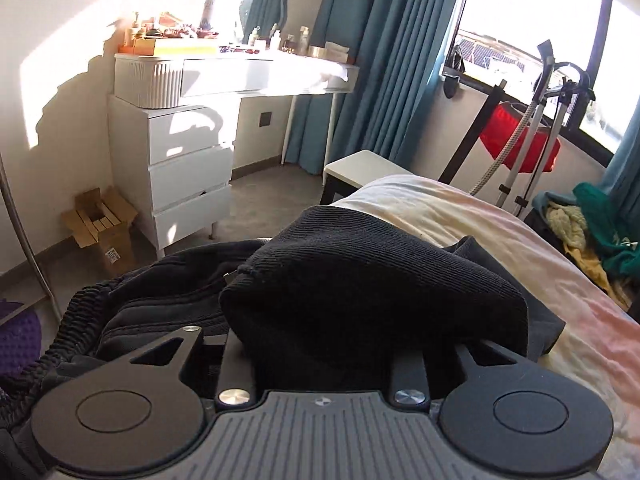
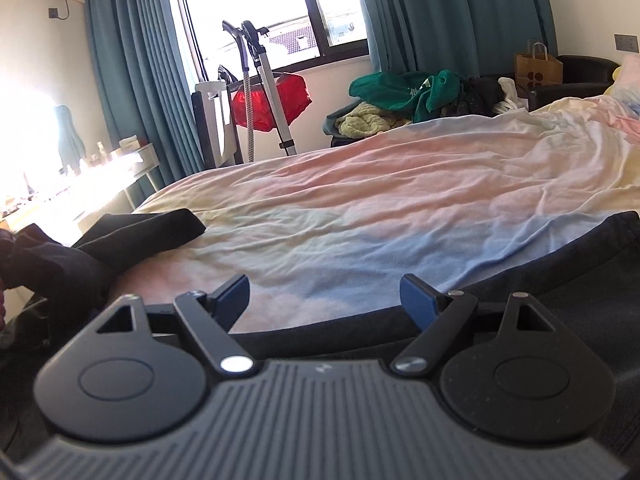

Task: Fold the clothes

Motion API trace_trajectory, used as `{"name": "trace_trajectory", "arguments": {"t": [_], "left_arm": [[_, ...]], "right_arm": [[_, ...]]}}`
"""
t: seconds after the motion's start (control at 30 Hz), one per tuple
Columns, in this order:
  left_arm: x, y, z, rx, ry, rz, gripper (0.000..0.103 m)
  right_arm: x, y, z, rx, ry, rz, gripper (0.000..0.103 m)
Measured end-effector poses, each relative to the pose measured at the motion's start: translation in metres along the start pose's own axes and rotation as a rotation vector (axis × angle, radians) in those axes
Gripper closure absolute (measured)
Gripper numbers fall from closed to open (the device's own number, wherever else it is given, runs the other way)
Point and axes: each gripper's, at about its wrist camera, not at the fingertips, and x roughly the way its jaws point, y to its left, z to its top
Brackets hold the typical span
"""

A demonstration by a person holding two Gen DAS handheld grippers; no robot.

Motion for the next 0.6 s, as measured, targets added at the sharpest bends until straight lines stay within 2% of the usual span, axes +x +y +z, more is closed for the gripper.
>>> {"name": "trace_trajectory", "arguments": {"t": [0.07, 0.13, 0.23, 0.3, 0.4, 0.5, 0.6], "left_arm": [[-0.022, 0.002, -0.008, 0.039, -0.038, -0.018, 0.028], [-0.05, 0.0, -0.024, 0.092, -0.066, -0.037, 0.018], [-0.096, -0.009, -0.058, 0.186, -0.102, -0.039, 0.018], [-0.126, -0.014, -0.083, 0.196, -0.135, -0.035, 0.016], [-0.169, -0.023, -0.119, 0.182, -0.165, -0.083, 0.015], [-0.195, -0.033, -0.144, 0.16, -0.173, -0.156, 0.014], [-0.207, -0.046, -0.165, 0.179, -0.175, -0.199, 0.014]], "right_arm": [[0.002, 0.002, -0.001, 0.004, 0.001, 0.027, 0.019], [0.003, 0.004, -0.002, 0.002, -0.002, 0.052, 0.019], [-0.002, 0.01, -0.004, -0.009, -0.013, 0.103, 0.019], [-0.005, 0.013, -0.005, -0.016, -0.02, 0.138, 0.019], [-0.01, 0.016, -0.008, -0.009, -0.018, 0.197, 0.019], [-0.012, 0.012, -0.011, 0.04, 0.031, 0.269, 0.019], [-0.006, 0.001, -0.011, 0.208, 0.13, 0.379, 0.018]]}}
